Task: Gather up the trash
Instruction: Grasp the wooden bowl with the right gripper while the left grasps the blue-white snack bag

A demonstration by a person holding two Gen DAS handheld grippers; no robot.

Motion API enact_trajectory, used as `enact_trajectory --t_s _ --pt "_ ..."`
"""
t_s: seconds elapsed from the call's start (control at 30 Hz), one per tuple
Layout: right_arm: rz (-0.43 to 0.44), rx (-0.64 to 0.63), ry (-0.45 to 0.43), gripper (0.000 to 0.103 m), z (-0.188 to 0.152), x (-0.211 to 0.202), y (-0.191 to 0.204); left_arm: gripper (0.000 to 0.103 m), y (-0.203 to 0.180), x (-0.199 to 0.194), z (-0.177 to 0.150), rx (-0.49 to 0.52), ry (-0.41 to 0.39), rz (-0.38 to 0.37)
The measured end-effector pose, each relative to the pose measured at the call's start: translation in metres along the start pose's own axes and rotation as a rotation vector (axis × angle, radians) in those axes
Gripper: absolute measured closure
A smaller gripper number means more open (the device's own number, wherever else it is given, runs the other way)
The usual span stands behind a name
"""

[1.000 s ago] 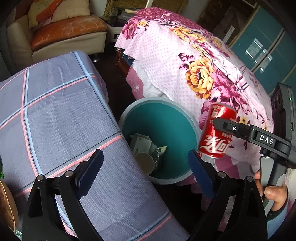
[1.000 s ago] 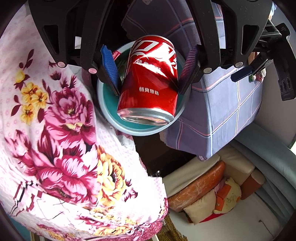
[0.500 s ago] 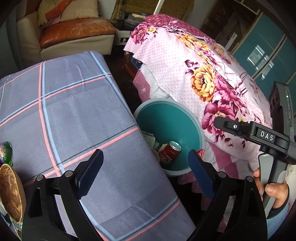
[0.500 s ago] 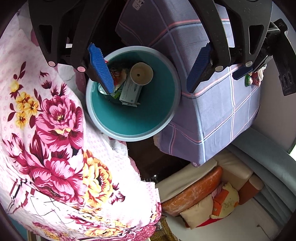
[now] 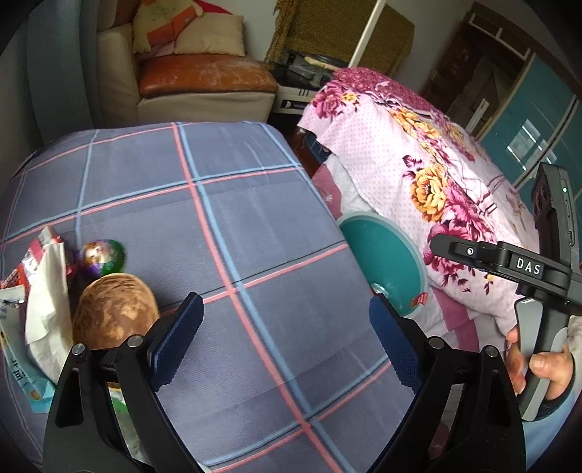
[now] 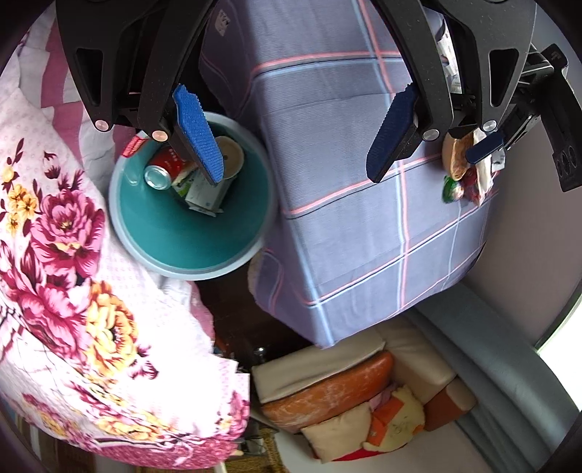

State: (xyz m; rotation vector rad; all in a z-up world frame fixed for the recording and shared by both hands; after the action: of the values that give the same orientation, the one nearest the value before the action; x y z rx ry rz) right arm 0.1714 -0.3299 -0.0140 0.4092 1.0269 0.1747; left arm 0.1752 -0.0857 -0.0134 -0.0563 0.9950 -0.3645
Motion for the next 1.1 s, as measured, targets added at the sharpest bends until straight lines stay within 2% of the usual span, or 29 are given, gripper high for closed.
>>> enact_trajectory --t_s 0.33,0.63,0.83,1.03,1.07,1.1 --pt "0.036 -0.141 0.096 0.026 -0.022 0.034 0.1 0.01 0.096 -0.05 -0.025 -0.131 -0.067 0.089" --pt "0.062 -0.225 0.219 0.026 -0.044 0.086 0.167 0.01 0.188 -0.078 -0.054 -0.258 -0.111 0.199" --pt "0.058 -0.251 0.28 0.026 -0.056 0.12 0.194 0.01 0.238 -0.072 -0.076 -0.349 -0.083 0.228" --pt "0.052 -0.265 0.316 0.026 -0.063 0.144 0.207 0.011 0.259 -0.059 -0.088 -0.394 -0.043 0.212" --pt "0.051 -0.264 0.32 0.027 -0.064 0.147 0.207 0.011 0.261 -0.057 -0.089 -0.397 -0.04 0.208" --pt "0.053 -0.262 0.326 0.033 -0.064 0.149 0.207 0.011 0.26 -0.055 -0.089 -0.398 -0.034 0.204"
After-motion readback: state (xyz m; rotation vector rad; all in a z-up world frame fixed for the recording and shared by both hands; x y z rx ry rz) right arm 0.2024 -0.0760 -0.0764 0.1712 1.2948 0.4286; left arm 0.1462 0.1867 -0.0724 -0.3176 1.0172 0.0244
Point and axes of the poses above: each gripper's, at about its wrist camera, not at the fingertips, and x roughly the way its jaws point, y to its left, z to its top, the point moved 3 cm from there along x, roughly the way its jaws point, and after that the axes turned 5 degrees about z, right-handed, at the moved point
